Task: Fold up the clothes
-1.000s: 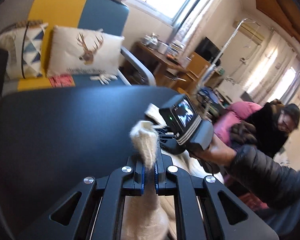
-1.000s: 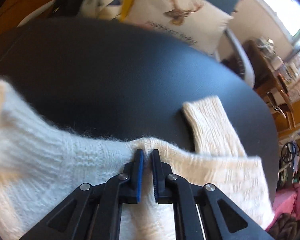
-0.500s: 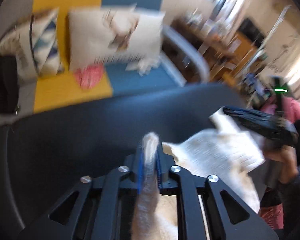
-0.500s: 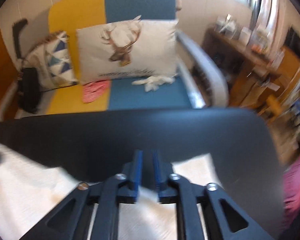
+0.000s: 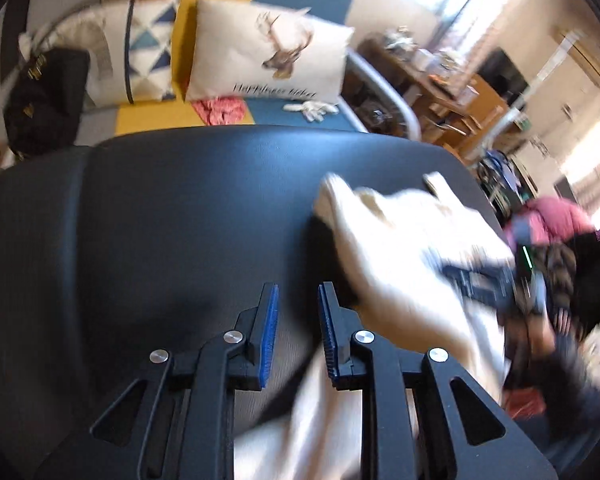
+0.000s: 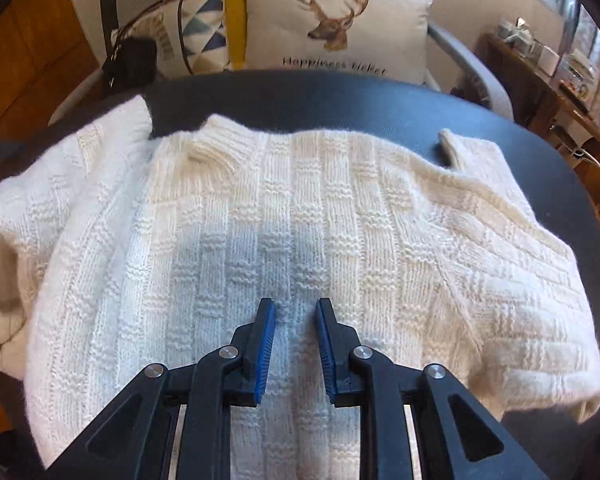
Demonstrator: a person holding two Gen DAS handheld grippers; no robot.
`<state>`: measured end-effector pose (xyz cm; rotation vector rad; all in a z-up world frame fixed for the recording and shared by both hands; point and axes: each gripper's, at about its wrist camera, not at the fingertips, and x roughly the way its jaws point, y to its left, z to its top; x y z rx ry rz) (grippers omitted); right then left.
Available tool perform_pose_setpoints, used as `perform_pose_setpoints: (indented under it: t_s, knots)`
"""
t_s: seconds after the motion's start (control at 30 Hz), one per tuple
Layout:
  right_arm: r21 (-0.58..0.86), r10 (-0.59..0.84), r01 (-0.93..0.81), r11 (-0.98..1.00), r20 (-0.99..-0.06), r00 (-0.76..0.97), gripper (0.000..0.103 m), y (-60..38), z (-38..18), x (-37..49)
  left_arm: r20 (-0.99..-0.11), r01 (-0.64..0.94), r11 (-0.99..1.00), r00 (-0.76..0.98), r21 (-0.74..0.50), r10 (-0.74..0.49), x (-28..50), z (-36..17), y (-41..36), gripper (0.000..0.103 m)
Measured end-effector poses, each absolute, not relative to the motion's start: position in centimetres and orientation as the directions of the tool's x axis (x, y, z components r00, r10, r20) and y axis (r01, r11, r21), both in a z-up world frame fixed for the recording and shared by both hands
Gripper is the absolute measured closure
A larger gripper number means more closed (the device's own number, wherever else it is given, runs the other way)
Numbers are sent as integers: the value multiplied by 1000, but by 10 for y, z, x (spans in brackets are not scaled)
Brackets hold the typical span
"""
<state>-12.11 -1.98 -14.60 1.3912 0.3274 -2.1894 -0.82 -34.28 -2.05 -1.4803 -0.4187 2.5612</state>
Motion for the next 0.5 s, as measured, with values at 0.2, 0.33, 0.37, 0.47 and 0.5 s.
perform_pose_setpoints:
  t_s: [0.2,0.33,0.37,0.47,0.5]
  knots:
    - [170,-340,449,-877,-880,-331,82,-7,-140,-127,-838,22,-980,-523,-197,157,111,-16,-339,78]
    - [197,-370,432,-880,-855,-364,82,-2,-125,-112,-848,73,-977,-512,-202,137,148,-36,-333,78]
    - [202,-377,433,-878,-850,-367,82,-2,-122,-107,-848,65,-978,-512,-198,138,148,-38,-328,78]
    - [198,-383,445,-873,-843,-377,82,-5,-117,-82,-848,40,-982,-512,-186,139,148,-46,-315,78]
    - [192,-380,450,-872,-845,-377,82,-6,-117,-74,-848,31,-983,-512,-180,140,148,-48,-311,77]
